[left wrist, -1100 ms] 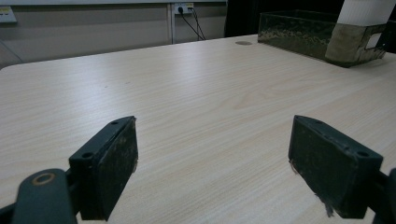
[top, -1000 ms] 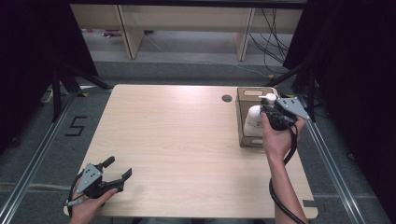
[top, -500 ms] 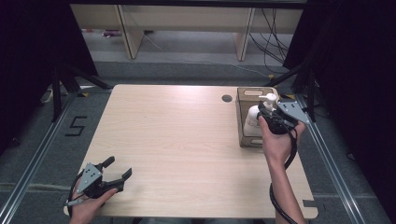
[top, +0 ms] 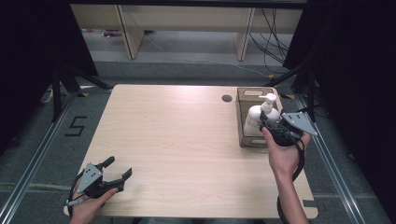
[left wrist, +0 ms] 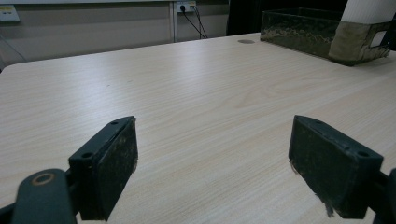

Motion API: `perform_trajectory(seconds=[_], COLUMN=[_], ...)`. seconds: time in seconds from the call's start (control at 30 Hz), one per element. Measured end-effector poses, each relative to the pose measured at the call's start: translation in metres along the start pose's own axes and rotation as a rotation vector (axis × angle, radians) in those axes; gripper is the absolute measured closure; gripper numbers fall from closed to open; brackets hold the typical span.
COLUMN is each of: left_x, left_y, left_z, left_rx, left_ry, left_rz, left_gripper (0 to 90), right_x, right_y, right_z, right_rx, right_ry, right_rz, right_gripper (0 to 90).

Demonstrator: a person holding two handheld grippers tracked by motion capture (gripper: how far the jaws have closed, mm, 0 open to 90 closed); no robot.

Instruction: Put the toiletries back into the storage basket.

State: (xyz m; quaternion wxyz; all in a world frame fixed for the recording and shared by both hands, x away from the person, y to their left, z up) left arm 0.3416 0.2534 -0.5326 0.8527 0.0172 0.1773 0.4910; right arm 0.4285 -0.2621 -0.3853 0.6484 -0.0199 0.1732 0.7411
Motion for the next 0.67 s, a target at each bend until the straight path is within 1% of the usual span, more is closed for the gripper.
perform_trajectory(seconds=[0.03, 0.07, 0.1, 0.13, 0.17, 0.2, 0.23, 0.27, 0.33, 0.37, 0.4, 0.43, 0.47, 0.5, 0.53, 0.57, 0.6, 0.63, 0.67], left_x=[0.0, 0.0, 0.0, 0.0, 0.0, 0.0, 0.0, 0.0, 0.0, 0.0, 0.0, 0.0, 0.0, 0.0, 0.0, 0.0, 0.0, 0.0, 0.0], left_y=[0.0, -0.001, -0.001, -0.001, -0.001, -0.001, -0.001, -0.002, -0.002, -0.002, -0.001, -0.001, -0.002, -0.001, -0.002, -0.002, -0.002, -0.001, -0.001], left_z=[0.0, 0.0, 0.0, 0.0, 0.0, 0.0, 0.0, 0.0, 0.0, 0.0, 0.0, 0.0, 0.0, 0.0, 0.0, 0.0, 0.0, 0.0, 0.0], left_rx=[0.002, -0.007, -0.008, -0.007, -0.007, -0.007, -0.011, -0.012, -0.012, -0.012, -0.01, -0.011, -0.011, -0.01, -0.011, -0.011, -0.011, 0.002, 0.002], left_ry=[0.0, -0.001, 0.0, -0.001, -0.001, -0.001, 0.004, 0.004, 0.003, 0.004, 0.004, 0.003, 0.001, 0.004, 0.003, 0.005, 0.005, 0.003, 0.003], left_rz=[0.0, -0.009, -0.01, -0.01, -0.01, -0.009, -0.01, -0.01, -0.011, -0.01, -0.007, -0.008, -0.01, -0.008, -0.008, -0.009, -0.009, 0.002, 0.002], left_gripper=[15.0, 15.0, 15.0, 15.0, 15.0, 15.0, 15.0, 15.0, 15.0, 15.0, 15.0, 15.0, 15.0, 15.0, 15.0, 15.1, 15.1, 15.1, 15.1], right_x=[0.0, 0.001, 0.0, 0.001, 0.0, 0.0, 0.0, -0.001, 0.0, 0.0, 0.001, 0.001, -0.001, 0.0, 0.001, 0.001, 0.001, 0.004, 0.004], right_y=[0.002, 0.005, 0.007, 0.01, 0.012, 0.018, 0.018, 0.02, 0.026, 0.027, 0.03, 0.032, 0.034, 0.036, 0.039, 0.042, 0.042, 0.043, 0.043], right_z=[-0.002, -0.005, -0.007, -0.01, -0.013, -0.02, -0.02, -0.024, -0.038, -0.043, -0.051, -0.059, -0.067, -0.075, -0.083, -0.098, -0.098, -0.113, -0.113], right_rx=[-0.006, 0.003, -0.003, -0.003, -0.006, -0.007, -0.007, -0.009, 0.023, 0.025, 0.041, 0.042, 0.048, 0.051, 0.07, 0.08, 0.08, 0.094, 0.094], right_ry=[-0.001, -0.017, 0.006, -0.019, 0.004, -0.002, -0.002, 0.014, 0.008, 0.004, -0.015, -0.021, 0.004, -0.009, -0.021, -0.037, -0.037, -0.048, -0.048], right_rz=[0.002, 0.008, 0.013, 0.015, 0.017, 0.017, 0.017, 0.021, 0.025, 0.029, 0.028, 0.031, 0.036, 0.041, 0.046, 0.059, 0.059, 0.085, 0.085], right_gripper=[30.7, 30.7, 30.7, 30.7, 30.7, 30.8, 30.8, 30.8, 31.2, 31.6, 32.0, 32.5, 33.0, 33.5, 34.2, 37.9, 37.9, 40.3, 40.3])
Point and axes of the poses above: each handheld gripper's, and its own axes: y roughly backward along the jaws, z roughly out of its top, x roughly to its left, the point moved 4 cm from there along -y, roughly forward along the jaws, and after that the axes turned 15 degrees about y, right-handed, at the moved point
